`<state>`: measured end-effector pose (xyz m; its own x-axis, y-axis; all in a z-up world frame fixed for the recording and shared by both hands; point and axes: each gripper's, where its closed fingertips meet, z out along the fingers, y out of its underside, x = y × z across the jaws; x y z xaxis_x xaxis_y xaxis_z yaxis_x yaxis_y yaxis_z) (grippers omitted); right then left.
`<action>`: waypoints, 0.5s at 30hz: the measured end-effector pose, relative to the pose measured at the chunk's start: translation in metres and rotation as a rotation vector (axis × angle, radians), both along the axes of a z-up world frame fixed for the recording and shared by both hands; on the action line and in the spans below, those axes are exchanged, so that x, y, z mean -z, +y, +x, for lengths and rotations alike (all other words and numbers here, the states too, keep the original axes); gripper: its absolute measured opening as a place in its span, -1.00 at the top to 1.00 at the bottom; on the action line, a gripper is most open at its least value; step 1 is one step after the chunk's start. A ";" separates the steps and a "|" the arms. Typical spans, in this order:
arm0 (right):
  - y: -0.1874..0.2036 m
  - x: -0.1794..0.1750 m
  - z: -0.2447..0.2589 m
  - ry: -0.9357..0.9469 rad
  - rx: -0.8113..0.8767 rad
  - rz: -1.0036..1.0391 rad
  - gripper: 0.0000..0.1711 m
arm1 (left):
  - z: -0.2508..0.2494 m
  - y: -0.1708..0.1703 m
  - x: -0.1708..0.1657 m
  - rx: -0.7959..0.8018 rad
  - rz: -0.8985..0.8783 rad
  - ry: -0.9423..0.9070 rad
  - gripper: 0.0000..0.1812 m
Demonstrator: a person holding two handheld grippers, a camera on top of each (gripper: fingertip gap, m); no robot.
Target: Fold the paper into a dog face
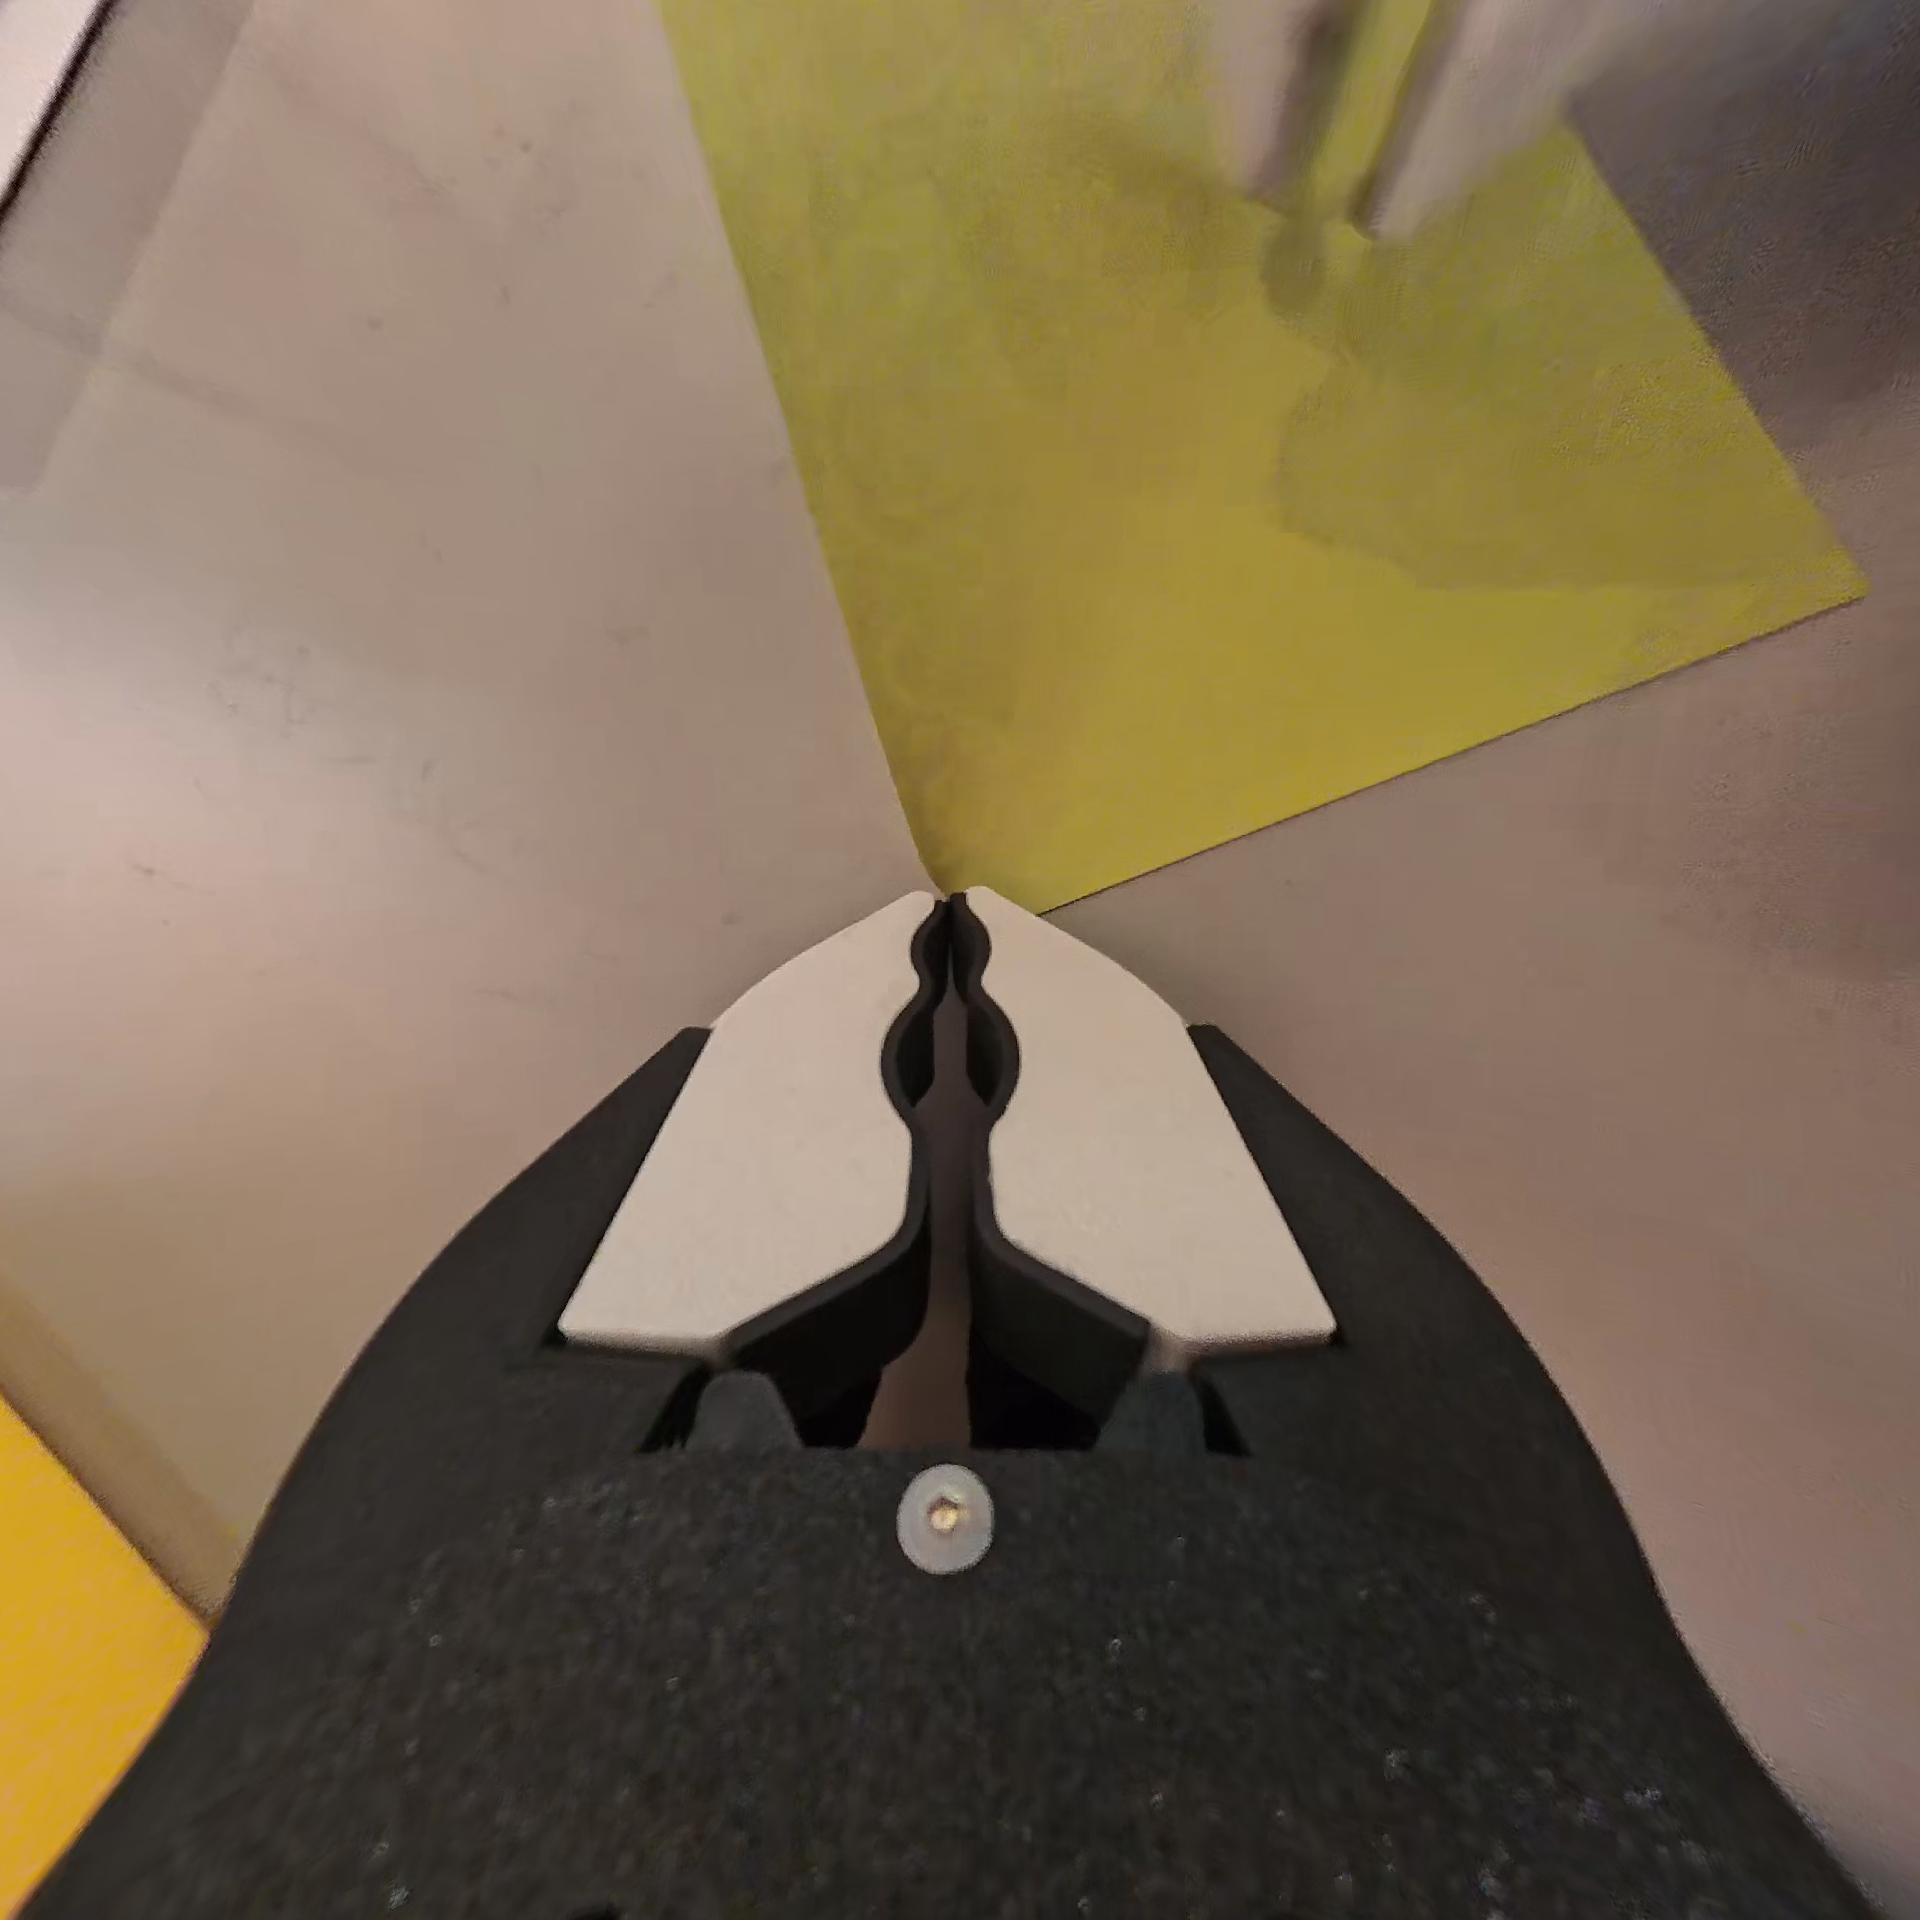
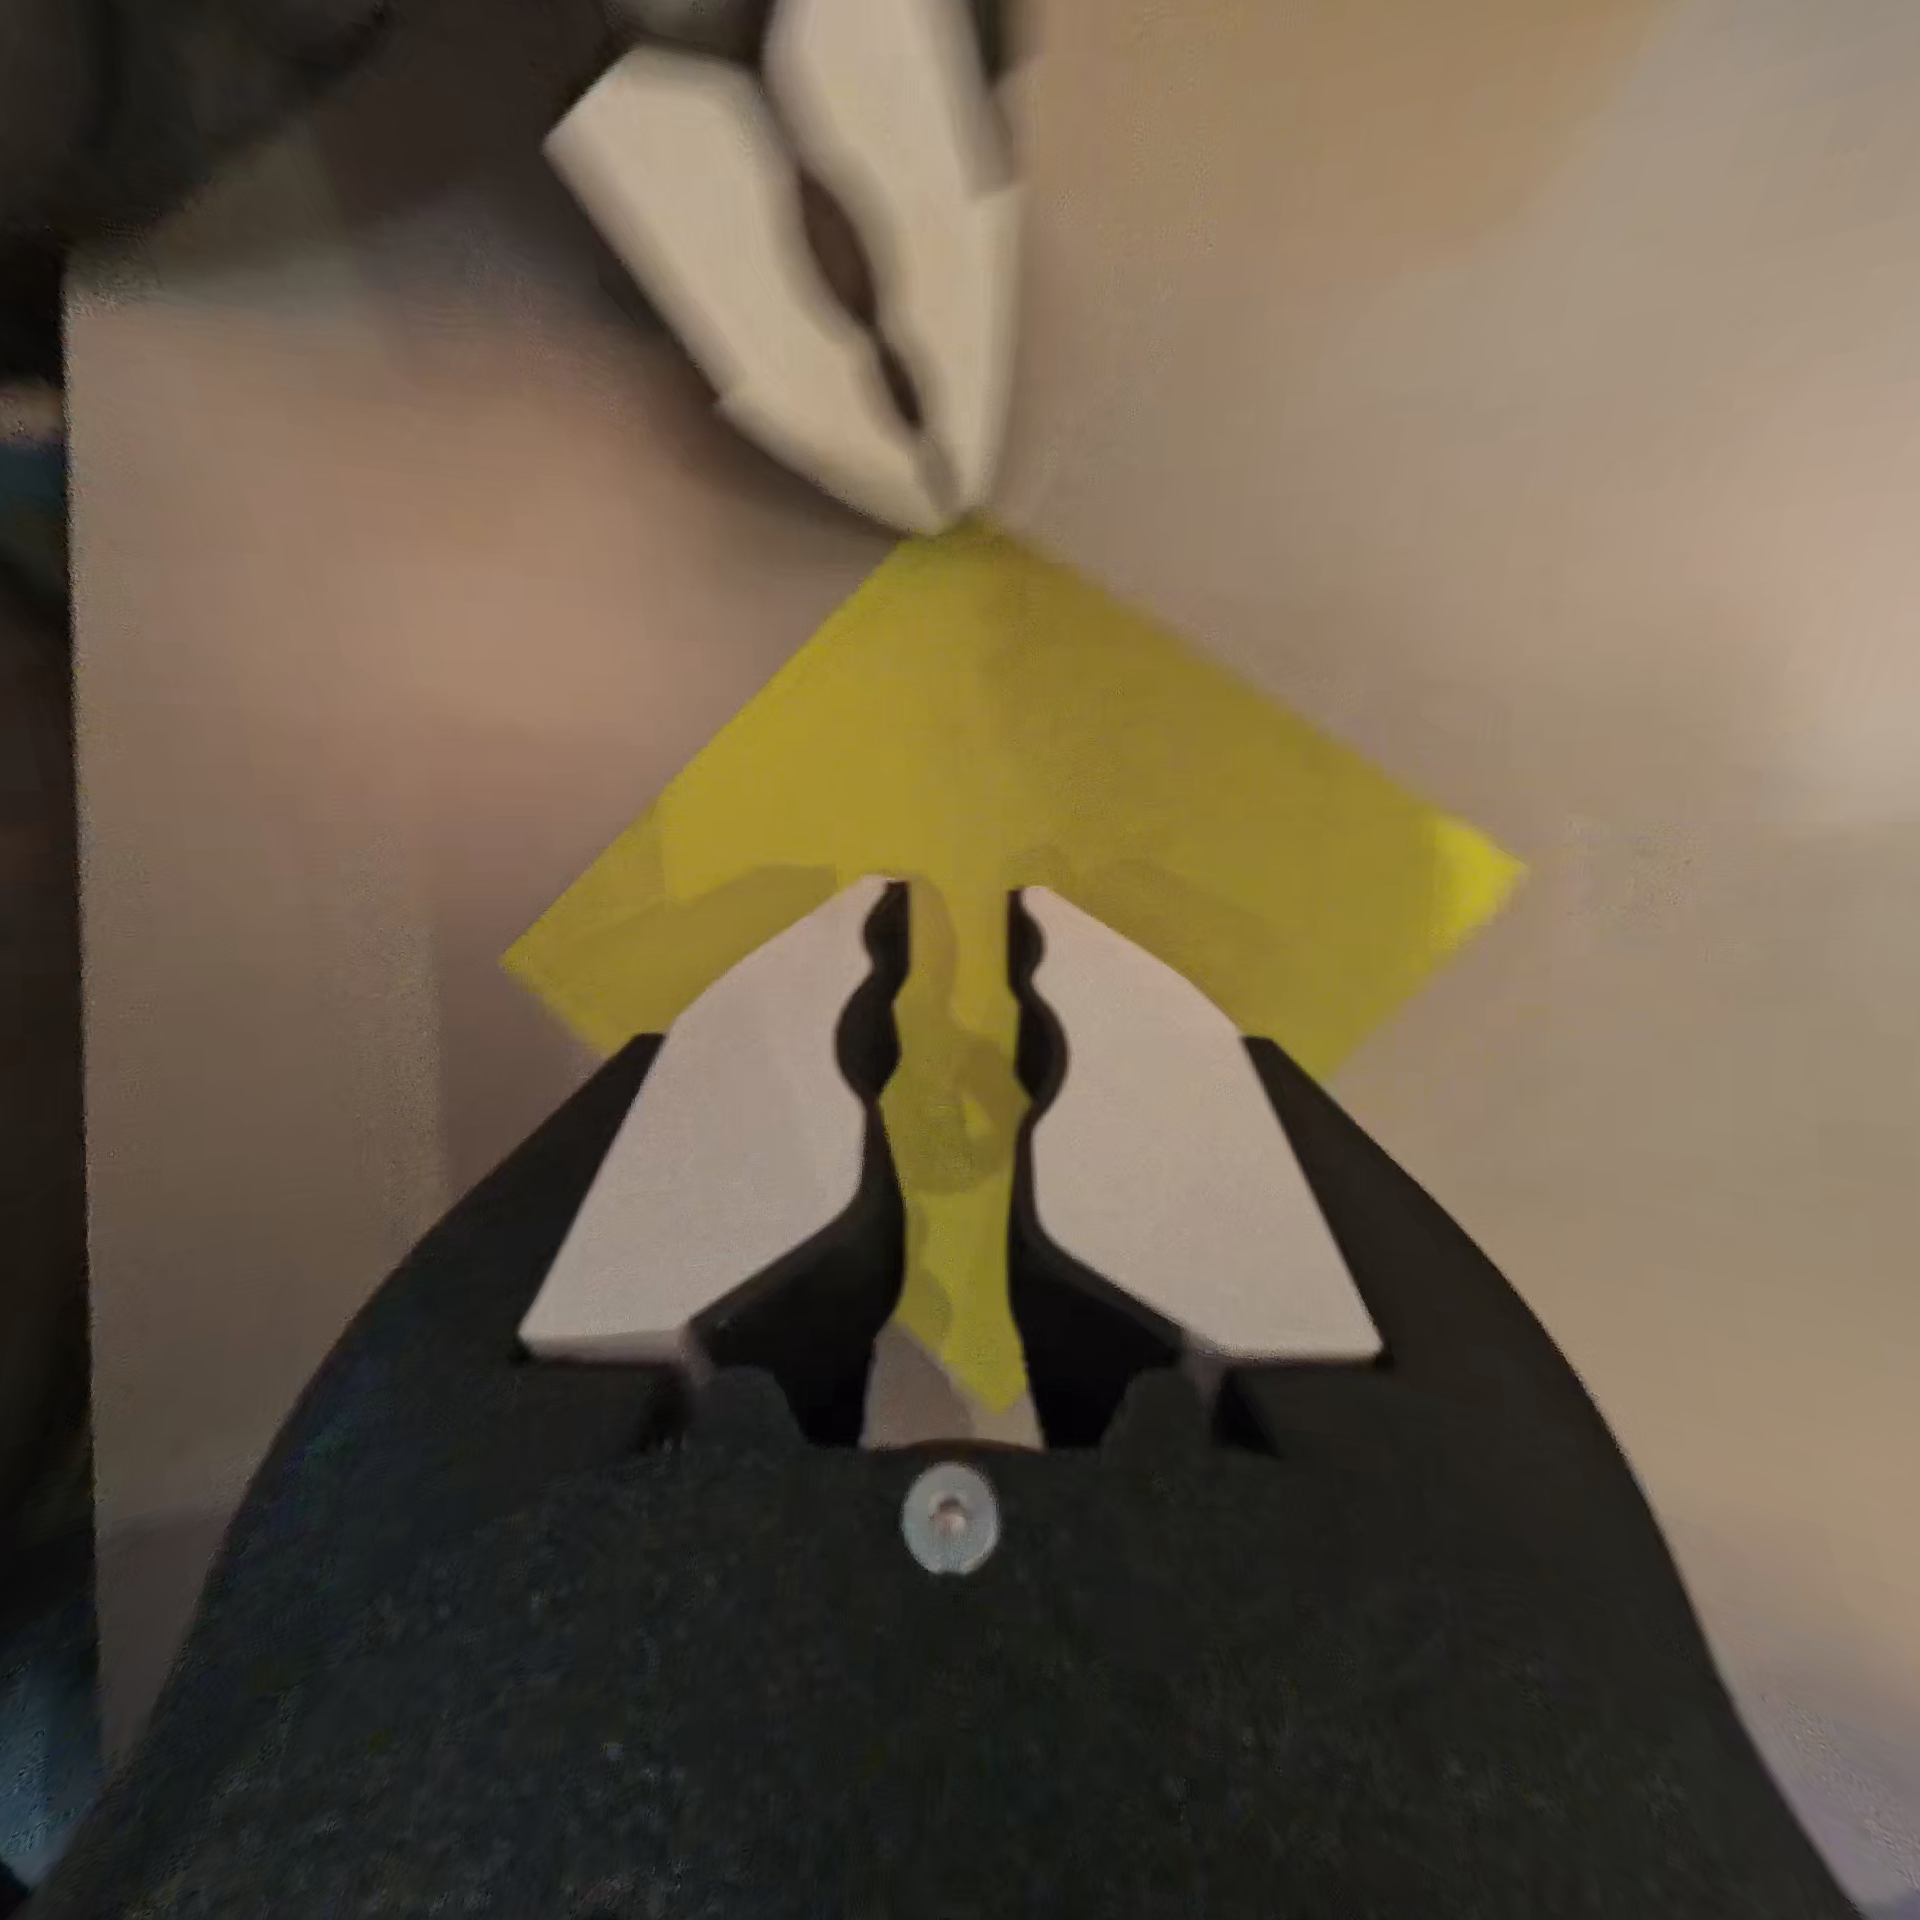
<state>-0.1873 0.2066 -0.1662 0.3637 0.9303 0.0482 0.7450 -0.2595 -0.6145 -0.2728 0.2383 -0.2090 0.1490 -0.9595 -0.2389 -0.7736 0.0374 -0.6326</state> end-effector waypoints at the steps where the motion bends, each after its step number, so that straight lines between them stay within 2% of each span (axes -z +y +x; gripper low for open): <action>1: 0.016 -0.008 0.004 0.060 0.063 -0.018 0.72 | 0.000 0.000 0.000 0.005 0.019 0.003 1.00; 4: 0.059 -0.024 0.016 0.219 0.175 -0.027 0.72 | 0.000 0.000 0.000 0.009 0.036 0.012 1.00; 6: 0.070 -0.023 0.020 0.276 0.193 -0.106 0.67 | 0.000 0.000 0.000 0.007 0.033 0.010 1.00; 9: 0.067 -0.014 0.020 0.309 0.164 -0.264 0.72 | -0.001 0.000 0.000 0.004 0.029 0.007 1.00; 11: 0.062 -0.011 0.018 0.344 0.145 -0.342 0.84 | -0.001 0.001 0.000 0.003 0.026 0.006 1.00; 14: 0.056 -0.016 0.016 0.381 0.112 -0.337 1.00 | -0.001 0.001 0.000 0.000 0.019 0.005 1.00; 15: 0.054 -0.018 0.016 0.372 0.100 -0.317 1.00 | -0.001 0.001 0.000 -0.001 0.015 0.003 1.00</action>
<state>-0.1716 0.2603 -0.1485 0.3911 0.8376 -0.3813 0.4522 -0.5357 -0.7131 -0.2740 0.2391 -0.2089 0.1493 -0.9557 -0.2537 -0.7753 0.0462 -0.6299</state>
